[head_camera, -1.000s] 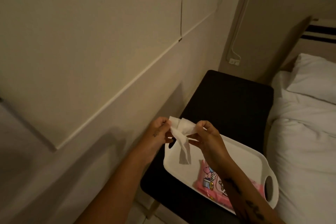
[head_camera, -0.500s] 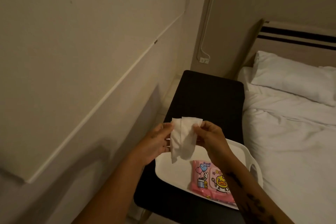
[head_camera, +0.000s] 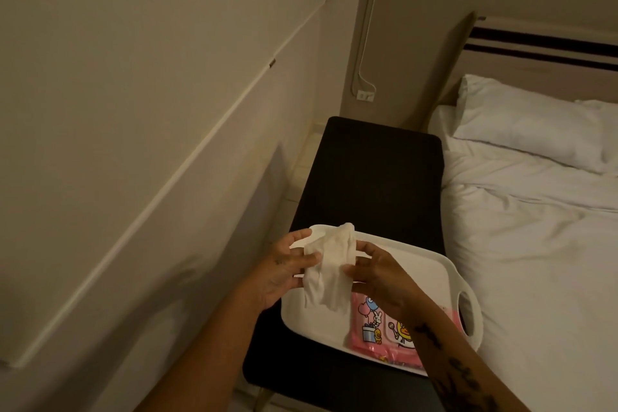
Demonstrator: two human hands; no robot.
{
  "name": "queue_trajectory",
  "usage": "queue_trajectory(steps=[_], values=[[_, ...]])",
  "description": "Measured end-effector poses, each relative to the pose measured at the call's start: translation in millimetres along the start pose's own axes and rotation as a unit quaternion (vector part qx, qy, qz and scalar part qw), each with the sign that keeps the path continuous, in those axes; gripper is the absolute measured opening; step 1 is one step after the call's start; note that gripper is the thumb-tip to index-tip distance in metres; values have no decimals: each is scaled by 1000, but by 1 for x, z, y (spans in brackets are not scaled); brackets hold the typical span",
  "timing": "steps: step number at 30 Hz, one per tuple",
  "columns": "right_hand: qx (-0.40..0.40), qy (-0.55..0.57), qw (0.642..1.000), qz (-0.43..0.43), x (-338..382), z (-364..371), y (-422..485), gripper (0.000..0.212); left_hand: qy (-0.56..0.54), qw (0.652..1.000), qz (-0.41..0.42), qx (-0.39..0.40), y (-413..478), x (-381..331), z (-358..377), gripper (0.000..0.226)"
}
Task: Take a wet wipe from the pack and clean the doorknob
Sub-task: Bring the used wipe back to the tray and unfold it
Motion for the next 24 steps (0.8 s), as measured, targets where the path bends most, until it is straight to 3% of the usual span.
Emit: queue_trajectory(steps=[3,6,12,16,18,24], values=[[-83,-74,993,-34,-4,-3,6,51,96,995,18,-7,5,1,-1,66],[-111,-136,980,-93,-7,-6,8,56,179,982,35,-43,13,2,1,68],[-171,-313,924,-141,-19,-16,19,34,323,935,76,-127,30,12,10,38],[-196,-358,903,-133,-27,-24,28,12,382,913,97,-108,39,17,9,22],[-196,-370,898,-131,-32,-30,33,19,398,908,95,-89,44,18,5,20],[-150,-250,956,-24,-43,-41,55,8,371,925,12,-86,71,28,-9,42]])
Point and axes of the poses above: each hand's wrist, its own y-axis towards the middle knuckle, its own z-axis out of the palm, x = y × z, the point moved 2 cm from there along y, towards the middle knuckle, and after that the axes turned 1 degree about z, right-handed, at the moved point
